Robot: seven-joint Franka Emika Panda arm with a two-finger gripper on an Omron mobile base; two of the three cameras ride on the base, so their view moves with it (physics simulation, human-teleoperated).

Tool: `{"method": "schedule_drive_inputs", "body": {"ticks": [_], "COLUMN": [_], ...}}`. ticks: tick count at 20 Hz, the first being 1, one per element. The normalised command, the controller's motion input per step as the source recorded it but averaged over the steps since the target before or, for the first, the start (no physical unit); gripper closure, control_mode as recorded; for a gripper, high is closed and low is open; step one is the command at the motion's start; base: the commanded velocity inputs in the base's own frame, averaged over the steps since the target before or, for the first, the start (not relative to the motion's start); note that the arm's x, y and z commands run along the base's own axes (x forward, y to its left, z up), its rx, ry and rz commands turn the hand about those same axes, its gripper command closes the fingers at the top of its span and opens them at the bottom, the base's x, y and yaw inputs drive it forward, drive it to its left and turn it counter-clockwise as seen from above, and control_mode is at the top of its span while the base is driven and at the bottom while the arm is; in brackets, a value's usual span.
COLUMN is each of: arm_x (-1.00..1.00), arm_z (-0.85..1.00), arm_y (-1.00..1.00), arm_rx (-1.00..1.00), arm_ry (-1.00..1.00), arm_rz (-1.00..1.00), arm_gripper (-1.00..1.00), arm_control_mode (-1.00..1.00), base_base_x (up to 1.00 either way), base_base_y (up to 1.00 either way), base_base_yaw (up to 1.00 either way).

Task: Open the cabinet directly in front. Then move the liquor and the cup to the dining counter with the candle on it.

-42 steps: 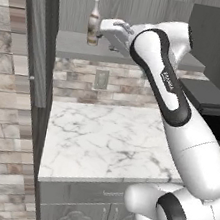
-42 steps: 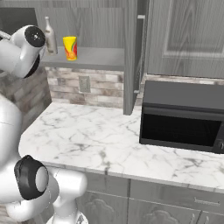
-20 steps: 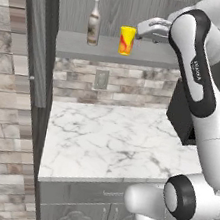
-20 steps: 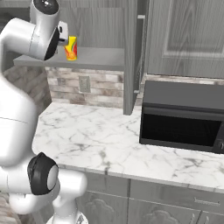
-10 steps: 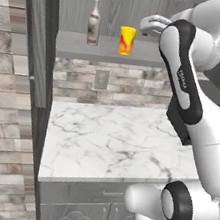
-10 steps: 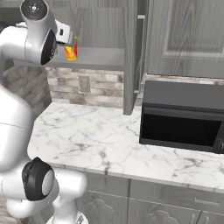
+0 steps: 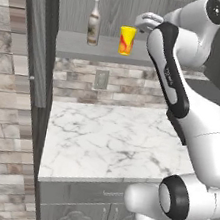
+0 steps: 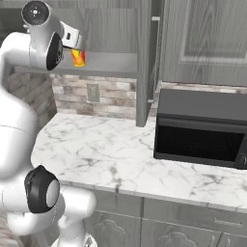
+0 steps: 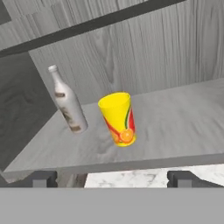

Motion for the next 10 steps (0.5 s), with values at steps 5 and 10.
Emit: {"method": "schedule_drive_inputs", "body": {"ticks": [5,10], "arm_x": [0.53,0.56], "arm_z": [0.00,0.00], "arm_y": [-0.11,-0.01], "arm_rx": [0.00,0.00], "arm_ry": [0.00,0.00], "arm_rz": [0.00,0.00], "arm_gripper": [-1.00,-1.00], "arm_control_mode": [-1.00,-1.00], "base_base_x": [0.00,0.00], "base_base_y": [0.00,0.00], "base_base_yaw": [0.00,0.00]}}
